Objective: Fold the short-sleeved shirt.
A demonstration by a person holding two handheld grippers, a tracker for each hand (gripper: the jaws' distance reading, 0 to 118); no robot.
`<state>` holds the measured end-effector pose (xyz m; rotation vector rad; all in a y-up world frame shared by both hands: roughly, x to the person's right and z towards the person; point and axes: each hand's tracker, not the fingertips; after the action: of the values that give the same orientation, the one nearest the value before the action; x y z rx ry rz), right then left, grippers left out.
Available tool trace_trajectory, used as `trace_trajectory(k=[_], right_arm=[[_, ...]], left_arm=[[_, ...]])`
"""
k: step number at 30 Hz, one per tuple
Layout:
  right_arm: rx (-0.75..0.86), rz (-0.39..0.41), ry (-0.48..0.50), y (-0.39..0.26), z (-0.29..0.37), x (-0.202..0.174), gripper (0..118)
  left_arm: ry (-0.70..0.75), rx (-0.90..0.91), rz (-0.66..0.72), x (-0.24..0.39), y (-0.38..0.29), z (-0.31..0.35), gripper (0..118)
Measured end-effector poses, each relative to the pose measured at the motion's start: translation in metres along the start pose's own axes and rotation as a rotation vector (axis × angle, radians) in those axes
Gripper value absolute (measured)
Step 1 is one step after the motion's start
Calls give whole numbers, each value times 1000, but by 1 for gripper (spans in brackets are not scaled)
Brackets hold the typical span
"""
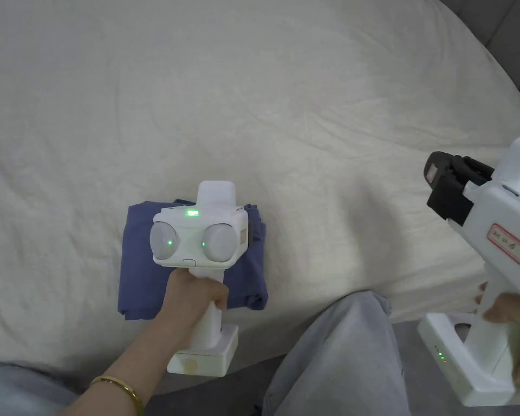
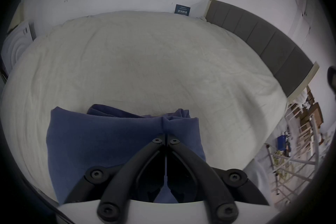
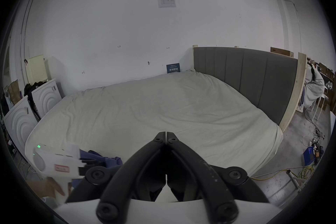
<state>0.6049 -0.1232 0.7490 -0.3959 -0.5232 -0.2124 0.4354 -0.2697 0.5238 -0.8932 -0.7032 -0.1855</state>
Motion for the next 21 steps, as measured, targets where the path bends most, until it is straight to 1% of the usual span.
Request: trace_trajectory(k=[3,5,8,9,10,12,15,17,19,21], right_arm=[[-5,10,9,0,1,-4,1],[-6,17,14,-1,1,-8,1],[-6,23,32,1,1,-14,1],[-2,33,39,3,1,-17,1],[0,41,45,5,1,-21,1],[14,62,63,9,1,-31,1],[38,75,103,13,-2,-51,1],[50,90,130,13,-6,-69,1],[48,102,162,9,-14,-89,1],[18,95,221,-2,-26,-113,1]], left_arm=[[8,2,-10,0,1,-10,2],[3,-2,12,-2,6,-9,2],[-30,-26,34,-8,17,6,2],[-54,-3,47,-12,21,19,2],[-76,65,53,-15,24,33,2],[-66,207,38,-25,30,71,2],[4,377,36,-43,31,119,2],[92,475,14,-54,25,143,2],[206,540,-30,-64,15,159,2],[289,570,-64,-74,3,169,2]])
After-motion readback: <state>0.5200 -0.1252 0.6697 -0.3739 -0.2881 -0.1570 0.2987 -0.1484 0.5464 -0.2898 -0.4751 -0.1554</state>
